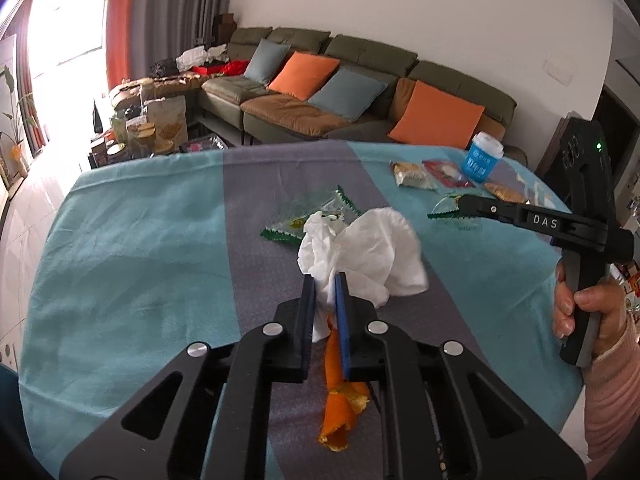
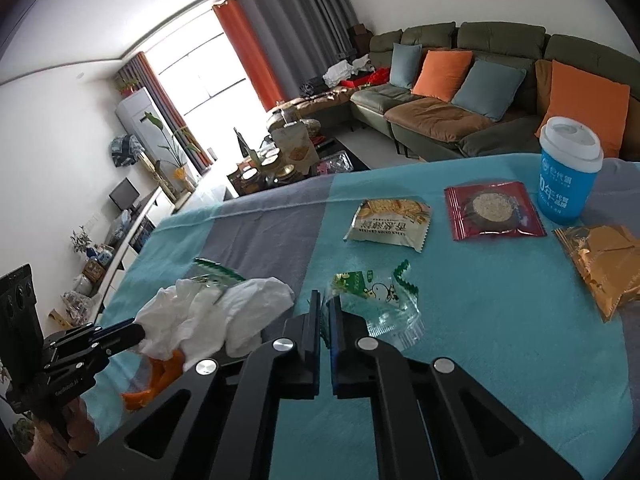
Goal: Collect trash
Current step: 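Grasp the white tissue with the left tool while the right tool grasps the clear green-printed wrapper, then carry the tissue and clear wrapper over the teal bin with both tools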
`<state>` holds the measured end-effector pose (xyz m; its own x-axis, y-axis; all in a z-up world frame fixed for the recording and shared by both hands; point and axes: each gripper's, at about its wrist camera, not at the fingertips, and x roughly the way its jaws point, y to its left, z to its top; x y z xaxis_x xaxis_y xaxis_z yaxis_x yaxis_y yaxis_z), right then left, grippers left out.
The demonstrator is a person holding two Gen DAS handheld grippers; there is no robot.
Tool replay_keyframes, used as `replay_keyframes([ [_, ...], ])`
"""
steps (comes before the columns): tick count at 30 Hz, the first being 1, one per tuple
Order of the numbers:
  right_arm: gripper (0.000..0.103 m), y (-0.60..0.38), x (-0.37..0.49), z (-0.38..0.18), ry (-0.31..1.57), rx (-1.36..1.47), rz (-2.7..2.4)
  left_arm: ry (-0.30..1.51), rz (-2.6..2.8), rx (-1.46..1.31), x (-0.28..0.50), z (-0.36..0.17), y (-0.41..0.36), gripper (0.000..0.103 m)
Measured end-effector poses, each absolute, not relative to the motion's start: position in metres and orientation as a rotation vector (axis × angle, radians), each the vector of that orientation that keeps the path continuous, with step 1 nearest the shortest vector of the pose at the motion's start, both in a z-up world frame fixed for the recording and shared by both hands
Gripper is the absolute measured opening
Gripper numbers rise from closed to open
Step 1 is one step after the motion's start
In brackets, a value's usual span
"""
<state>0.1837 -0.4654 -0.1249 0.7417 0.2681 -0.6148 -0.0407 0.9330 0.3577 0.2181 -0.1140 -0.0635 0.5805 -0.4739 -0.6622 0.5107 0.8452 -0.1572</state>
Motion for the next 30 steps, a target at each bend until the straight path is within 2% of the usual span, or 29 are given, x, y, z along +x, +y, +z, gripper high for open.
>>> replay_keyframes([
  [16, 0.003, -0.450, 0.156, -0.094, 0.629, 0.333, 0.263, 0.642, -0.580, -0.052, 0.180, -0.014, -0.069, 0.010],
  [30, 0.003, -0.384, 0.144, -0.076, 0.602, 0.270, 0.441, 0.609, -0.438, -0.175, 0.133, -0.011, 0.030, 0.010],
])
